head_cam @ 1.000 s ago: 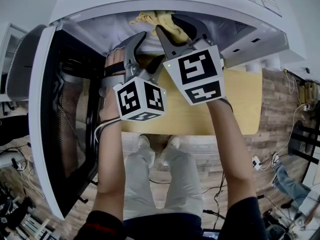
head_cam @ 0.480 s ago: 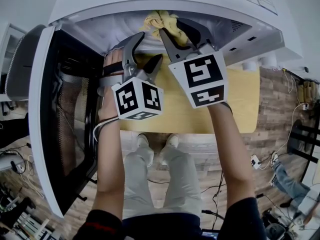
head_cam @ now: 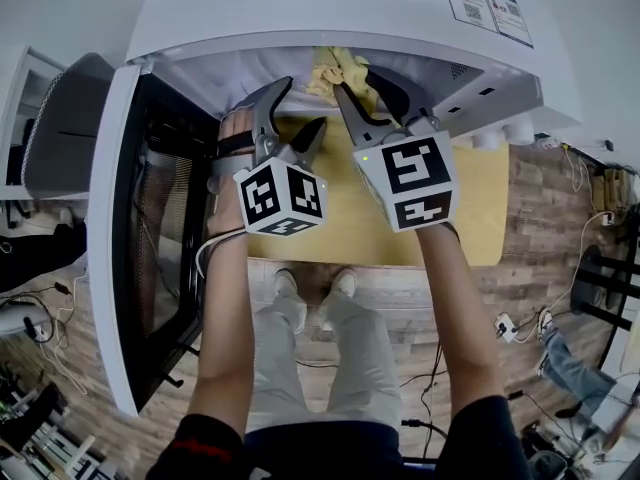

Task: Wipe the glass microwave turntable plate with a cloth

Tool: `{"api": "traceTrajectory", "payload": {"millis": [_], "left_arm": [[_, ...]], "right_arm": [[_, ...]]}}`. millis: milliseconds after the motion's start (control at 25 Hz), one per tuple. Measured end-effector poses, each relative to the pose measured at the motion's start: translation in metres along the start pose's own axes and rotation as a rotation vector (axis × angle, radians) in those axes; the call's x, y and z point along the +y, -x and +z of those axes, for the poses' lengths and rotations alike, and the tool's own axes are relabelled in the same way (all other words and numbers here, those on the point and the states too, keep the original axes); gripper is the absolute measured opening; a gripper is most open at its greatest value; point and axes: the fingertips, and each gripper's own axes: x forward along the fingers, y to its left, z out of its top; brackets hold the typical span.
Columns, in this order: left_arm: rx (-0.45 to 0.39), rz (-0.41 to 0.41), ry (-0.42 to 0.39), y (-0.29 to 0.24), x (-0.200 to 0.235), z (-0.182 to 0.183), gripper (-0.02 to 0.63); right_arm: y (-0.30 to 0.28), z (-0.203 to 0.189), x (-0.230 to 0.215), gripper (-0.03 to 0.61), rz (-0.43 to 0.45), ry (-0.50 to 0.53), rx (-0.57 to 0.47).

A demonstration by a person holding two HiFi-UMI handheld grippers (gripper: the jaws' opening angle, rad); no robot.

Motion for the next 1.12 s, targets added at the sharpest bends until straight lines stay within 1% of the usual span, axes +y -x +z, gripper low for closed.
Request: {"api": "traceTrajectory", "payload": {"millis": [120,280,480,720,840,1000,1080,1120], "left_arm": [[-0.022,-0.013,0.043,0.002,0.000,0.002,0.347],[-0.037,-0.053,0.122,0.010,0.000,0.006,0.347],[-0.088,-0.038,0.242,0.032,0.007,0.016,0.347],[-0.063,-0.106,0.333,0.043,0.008,0.027,0.345],[-0.044,-0.124,0.402,0.051,0.014,0.032,0.317],[-0.019,-0.141,0.476,0.068,0.019,0.039,0.242],[-0.010,-0.168,0.527,0.077,0.018,0.042,0.213],[-0.007,-0.183,0.557,0.081,0.017,0.044,0.212]], "right_arm": [[0.008,-0.003,-0.001,0.127,-0.006,-0.019,0.014],[0.017,-0.002,-0.003,0.127,-0.011,-0.051,0.030],[0.033,0.002,-0.010,0.127,-0.018,-0.101,0.030],[0.051,0.005,-0.015,0.126,-0.020,-0.130,0.071],[0.062,0.006,-0.018,0.124,-0.030,-0.155,0.100],[0.080,0.013,-0.021,0.124,-0.046,-0.190,0.123],[0.089,0.017,-0.020,0.124,-0.050,-0.195,0.133],[0.093,0.018,-0.021,0.124,-0.052,-0.197,0.139]]}}
